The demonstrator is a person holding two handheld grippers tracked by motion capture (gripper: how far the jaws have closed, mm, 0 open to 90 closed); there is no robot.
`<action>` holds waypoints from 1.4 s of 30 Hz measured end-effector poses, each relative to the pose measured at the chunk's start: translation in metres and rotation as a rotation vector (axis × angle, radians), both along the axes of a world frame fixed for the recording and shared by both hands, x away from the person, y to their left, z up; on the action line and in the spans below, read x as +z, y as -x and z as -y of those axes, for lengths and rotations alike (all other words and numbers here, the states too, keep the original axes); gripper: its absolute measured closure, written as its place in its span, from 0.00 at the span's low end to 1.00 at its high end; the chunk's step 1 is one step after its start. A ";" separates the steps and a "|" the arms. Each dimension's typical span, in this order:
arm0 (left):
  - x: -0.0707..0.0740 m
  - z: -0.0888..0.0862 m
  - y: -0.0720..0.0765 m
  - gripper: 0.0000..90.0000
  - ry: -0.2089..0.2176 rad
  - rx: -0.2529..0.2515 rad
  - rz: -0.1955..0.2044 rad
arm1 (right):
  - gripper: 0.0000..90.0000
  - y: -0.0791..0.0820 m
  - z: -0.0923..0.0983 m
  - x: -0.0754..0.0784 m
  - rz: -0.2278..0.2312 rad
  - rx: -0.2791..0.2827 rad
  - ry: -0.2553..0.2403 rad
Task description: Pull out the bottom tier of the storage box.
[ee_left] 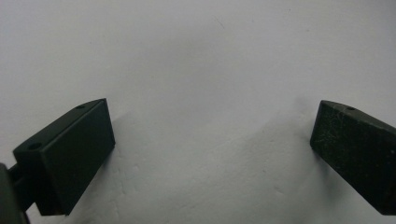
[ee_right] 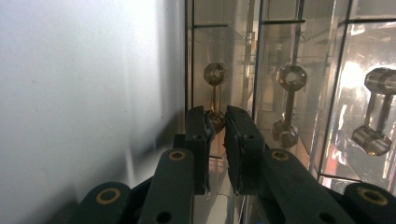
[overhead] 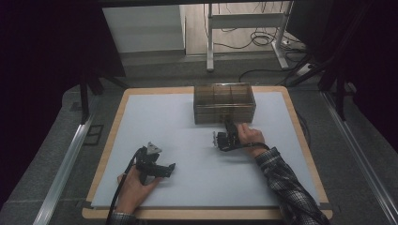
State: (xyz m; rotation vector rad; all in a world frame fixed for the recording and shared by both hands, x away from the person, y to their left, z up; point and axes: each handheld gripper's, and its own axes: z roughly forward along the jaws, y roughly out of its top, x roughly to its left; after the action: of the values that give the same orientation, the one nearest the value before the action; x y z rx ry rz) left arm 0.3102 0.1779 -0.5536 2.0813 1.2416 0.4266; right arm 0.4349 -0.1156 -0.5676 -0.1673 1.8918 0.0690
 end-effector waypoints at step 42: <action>0.000 0.000 0.000 0.00 0.000 0.000 0.000 | 0.85 0.029 0.014 0.025 -0.217 0.078 -0.126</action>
State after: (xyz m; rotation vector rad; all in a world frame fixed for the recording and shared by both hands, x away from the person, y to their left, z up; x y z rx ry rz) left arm 0.3102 0.1779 -0.5535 2.0818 1.2417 0.4263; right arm 0.4063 -0.1296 -0.5427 -0.1521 2.0893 0.2678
